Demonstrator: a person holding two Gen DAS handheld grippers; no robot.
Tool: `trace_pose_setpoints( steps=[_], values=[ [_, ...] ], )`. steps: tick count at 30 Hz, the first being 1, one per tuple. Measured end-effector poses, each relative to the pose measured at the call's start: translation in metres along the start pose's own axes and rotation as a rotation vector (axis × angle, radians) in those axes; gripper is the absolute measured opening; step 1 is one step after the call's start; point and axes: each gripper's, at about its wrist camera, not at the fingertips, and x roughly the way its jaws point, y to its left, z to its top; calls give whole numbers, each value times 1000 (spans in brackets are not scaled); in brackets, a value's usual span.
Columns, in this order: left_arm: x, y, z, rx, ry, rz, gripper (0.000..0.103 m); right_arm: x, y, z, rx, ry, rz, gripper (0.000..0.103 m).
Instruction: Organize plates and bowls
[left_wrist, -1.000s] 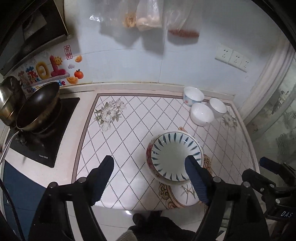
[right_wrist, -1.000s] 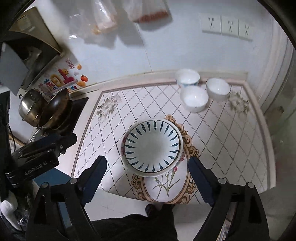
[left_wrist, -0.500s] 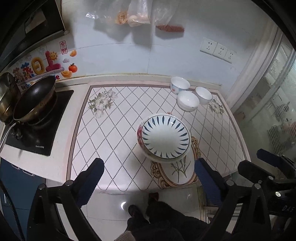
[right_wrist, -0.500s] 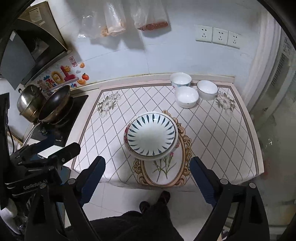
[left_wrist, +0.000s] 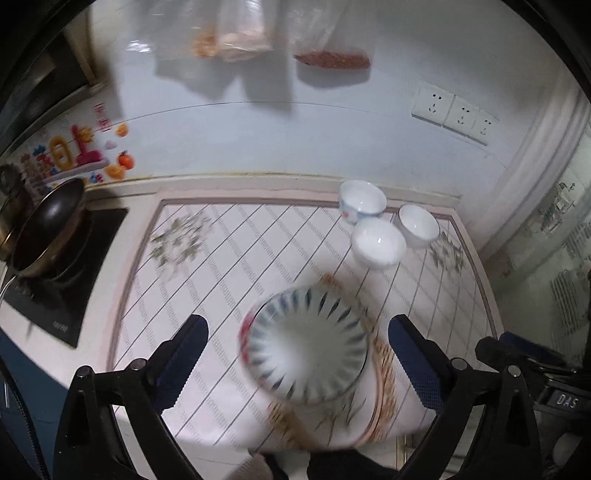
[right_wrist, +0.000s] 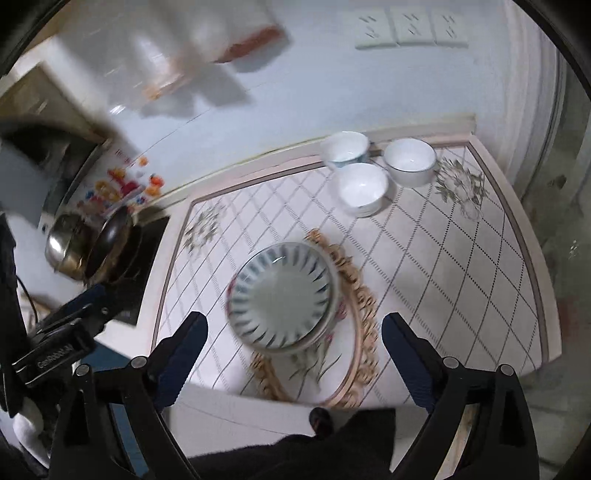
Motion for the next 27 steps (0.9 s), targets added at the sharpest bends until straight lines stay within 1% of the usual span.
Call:
trace_pose_setpoints(
  steps=[3, 6, 7, 11, 14, 17, 18, 19, 20, 21, 22, 23, 24, 25, 27],
  values=[
    [44, -24, 26, 10, 36, -6, 100, 34, -41, 41, 43, 36, 25, 97],
    [103, -45, 52, 10, 109, 12, 100, 73, -81, 80, 114, 86, 81, 97],
    [116, -50, 57, 10, 124, 19, 100, 88, -93, 92, 126, 107, 94, 97],
    [174, -63, 74, 11, 202, 28, 100, 141, -127, 127, 133, 175, 83, 97],
    [213, -67, 83, -23, 253, -17, 99, 179, -147, 146, 146, 224, 99, 97],
    [247, -70, 89, -53, 314, -61, 88, 209, -157, 157, 161, 258, 119, 94],
    [258, -71, 90, -61, 338, -73, 78, 218, -159, 159, 166, 265, 128, 90],
    [270, -72, 91, -68, 362, -85, 71, 227, -159, 161, 169, 274, 134, 82],
    [278, -73, 92, -70, 379, -93, 68, 234, -158, 160, 172, 286, 138, 77],
    [285, -74, 93, -72, 394, -99, 59, 243, -159, 162, 182, 296, 146, 66],
    [294, -76, 93, -65, 408, -107, 48, 249, -160, 162, 192, 300, 154, 57],
    [298, -77, 94, -56, 414, -106, 42, 254, -160, 163, 198, 303, 156, 55],
    [304, -78, 94, -38, 422, -101, 33, 259, -161, 164, 205, 301, 150, 46],
    [308, -80, 94, -29, 427, -102, 27, 263, -161, 166, 214, 290, 143, 36],
    [313, -81, 94, -20, 427, -106, 19, 268, -159, 169, 212, 282, 131, 26]
  ],
)
